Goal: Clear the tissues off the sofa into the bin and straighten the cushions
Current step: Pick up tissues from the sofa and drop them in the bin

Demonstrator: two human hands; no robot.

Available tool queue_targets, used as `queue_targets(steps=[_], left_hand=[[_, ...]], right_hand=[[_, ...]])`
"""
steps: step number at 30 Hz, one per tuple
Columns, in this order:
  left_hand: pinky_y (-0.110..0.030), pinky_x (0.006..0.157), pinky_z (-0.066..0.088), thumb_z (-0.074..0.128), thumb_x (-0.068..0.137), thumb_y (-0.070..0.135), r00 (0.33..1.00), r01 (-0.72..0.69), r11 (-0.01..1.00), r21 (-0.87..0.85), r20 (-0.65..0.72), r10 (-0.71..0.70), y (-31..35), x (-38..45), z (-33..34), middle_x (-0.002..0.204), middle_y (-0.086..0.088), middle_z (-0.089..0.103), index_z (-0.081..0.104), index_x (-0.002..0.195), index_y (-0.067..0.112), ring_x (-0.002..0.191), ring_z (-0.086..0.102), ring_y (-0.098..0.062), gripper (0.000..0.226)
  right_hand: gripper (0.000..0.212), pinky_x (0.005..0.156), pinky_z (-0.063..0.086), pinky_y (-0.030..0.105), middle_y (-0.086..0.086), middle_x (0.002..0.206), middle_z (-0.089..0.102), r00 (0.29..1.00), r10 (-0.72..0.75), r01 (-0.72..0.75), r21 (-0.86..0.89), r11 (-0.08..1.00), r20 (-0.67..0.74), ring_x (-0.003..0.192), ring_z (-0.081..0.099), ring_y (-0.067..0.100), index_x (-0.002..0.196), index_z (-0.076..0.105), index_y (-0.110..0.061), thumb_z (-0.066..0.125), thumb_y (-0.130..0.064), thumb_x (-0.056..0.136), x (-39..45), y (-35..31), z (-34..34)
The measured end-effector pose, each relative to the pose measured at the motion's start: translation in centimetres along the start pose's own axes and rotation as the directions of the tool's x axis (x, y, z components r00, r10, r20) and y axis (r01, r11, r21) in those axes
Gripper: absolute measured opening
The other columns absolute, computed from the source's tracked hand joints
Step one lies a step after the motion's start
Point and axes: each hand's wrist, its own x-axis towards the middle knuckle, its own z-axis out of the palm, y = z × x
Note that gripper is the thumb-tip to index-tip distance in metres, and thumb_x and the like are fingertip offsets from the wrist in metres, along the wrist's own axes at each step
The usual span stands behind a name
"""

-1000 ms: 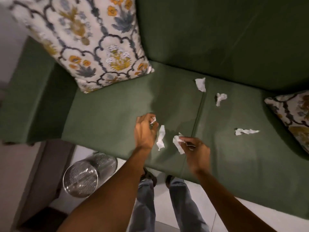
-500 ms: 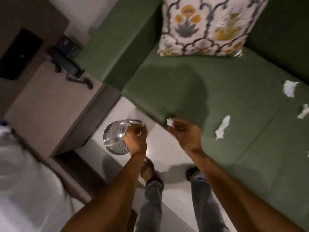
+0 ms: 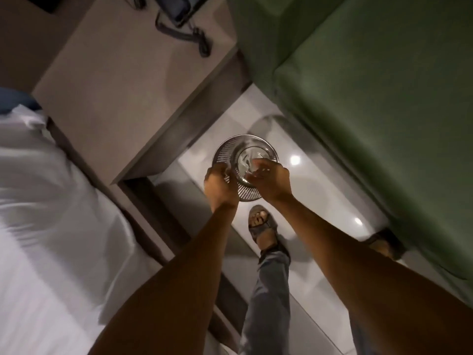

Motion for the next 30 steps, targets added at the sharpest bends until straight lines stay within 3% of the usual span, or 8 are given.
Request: queue_targets(steps=[1, 3, 6, 13, 17, 22, 25, 30], left_hand=[[-0.042, 0.091, 0.057, 0.066, 0.099, 0.012, 1.0, 0.013, 1.0, 0.006, 0.011, -0.013, -0.1, 0.2, 0.2, 0.116, -0.019, 0.076, 0.074, 0.119, 0.007, 0.107, 0.072, -0.039, 0.022], [-0.044, 0.098, 0.051, 0.058, 0.1, 0.008, 0.998, 0.048, 0.999, 0.02, 0.042, -0.049, -0.2, 0.3, 0.5, 0.126, -0.018, 0.07, 0.066, 0.131, 0.007, 0.121, 0.064, -0.039, 0.032], [-0.045, 0.107, 0.044, 0.05, 0.101, 0.001, 0.998, 0.025, 1.0, -0.011, 0.053, -0.024, 0.3, -0.2, 0.5, 0.14, -0.017, 0.063, 0.055, 0.144, 0.008, 0.133, 0.052, -0.038, 0.044], [-0.047, 0.12, 0.038, 0.047, 0.11, 0.014, 0.987, -0.157, 0.988, 0.004, 0.039, 0.157, 3.4, -2.6, 0.6, 0.149, -0.019, 0.058, 0.053, 0.149, 0.005, 0.139, 0.049, -0.039, 0.04], [-0.046, 0.125, 0.033, 0.042, 0.112, 0.041, 0.971, -0.228, 0.973, 0.023, 0.083, 0.226, 6.9, -4.5, 1.4, 0.156, -0.013, 0.054, 0.051, 0.152, 0.01, 0.144, 0.045, -0.033, 0.051], [-0.053, 0.131, 0.026, 0.017, 0.104, 0.073, 0.931, -0.341, 0.936, 0.087, 0.169, 0.323, 12.0, -7.4, 2.6, 0.171, -0.003, 0.035, 0.033, 0.162, 0.025, 0.159, 0.03, -0.028, 0.078], [-0.052, 0.129, 0.028, 0.024, 0.107, 0.068, 0.876, -0.462, 0.882, 0.096, 0.205, 0.437, 15.4, -9.3, 3.5, 0.171, -0.005, 0.036, 0.033, 0.162, 0.022, 0.158, 0.032, -0.028, 0.072], [-0.05, 0.119, 0.045, 0.039, 0.11, 0.055, 0.761, -0.643, 0.757, 0.114, 0.21, 0.614, 21.0, -13.0, 6.2, 0.16, -0.009, 0.05, 0.045, 0.156, 0.015, 0.147, 0.047, -0.03, 0.062]], right_hand=[[0.036, 0.089, 0.06, 0.027, 0.009, 0.112, 0.084, 0.997, 0.039, -0.04, 0.016, 0.999, 0.059, 0.099, 0.078, 0.025, 0.118, 0.078, -0.016, 0.089, -0.028, 0.086, 0.1, 0.1, 0.5], [0.055, 0.103, 0.059, 0.035, 0.006, 0.127, 0.08, 0.987, 0.073, -0.078, 0.024, 0.997, 0.142, 0.115, 0.075, 0.025, 0.136, 0.069, -0.021, 0.089, -0.035, 0.086, 0.1, 0.6, 1.3], [0.053, 0.109, 0.058, 0.05, 0.008, 0.13, 0.08, 0.983, 0.103, -0.116, 0.074, 0.991, 0.151, 0.124, 0.074, 0.034, 0.136, 0.069, -0.025, 0.087, -0.036, 0.087, -0.4, 1.2, 0.9], [0.044, 0.102, 0.063, 0.047, 0.007, 0.119, 0.083, 0.99, 0.048, -0.055, 0.047, 0.997, 0.136, 0.109, 0.08, 0.028, 0.13, 0.075, -0.016, 0.085, -0.012, 0.087, -2.3, 2.1, -4.6], [0.044, 0.094, 0.065, 0.03, -0.004, 0.113, 0.082, 0.993, 0.037, -0.051, 0.127, 0.991, 0.109, 0.099, 0.08, 0.014, 0.127, 0.075, -0.019, 0.09, -0.025, 0.086, -2.9, 3.0, -8.7], [0.044, 0.092, 0.062, 0.03, -0.002, 0.116, 0.08, 0.999, 0.033, -0.035, 0.206, 0.978, 0.012, 0.102, 0.079, 0.021, 0.128, 0.074, -0.017, 0.091, -0.019, 0.087, -3.8, 4.3, -14.3], [0.047, 0.093, 0.062, 0.035, -0.006, 0.115, 0.077, 0.997, 0.042, -0.021, 0.271, 0.962, -0.069, 0.102, 0.076, 0.02, 0.131, 0.072, -0.016, 0.089, -0.014, 0.088, -4.6, 5.3, -18.1], [0.054, 0.088, 0.057, 0.009, -0.026, 0.117, 0.072, 0.979, 0.03, 0.034, 0.309, 0.95, -0.199, 0.099, 0.07, -0.015, 0.139, 0.067, -0.029, 0.088, -0.03, 0.089, -6.4, 7.8, -25.4]])
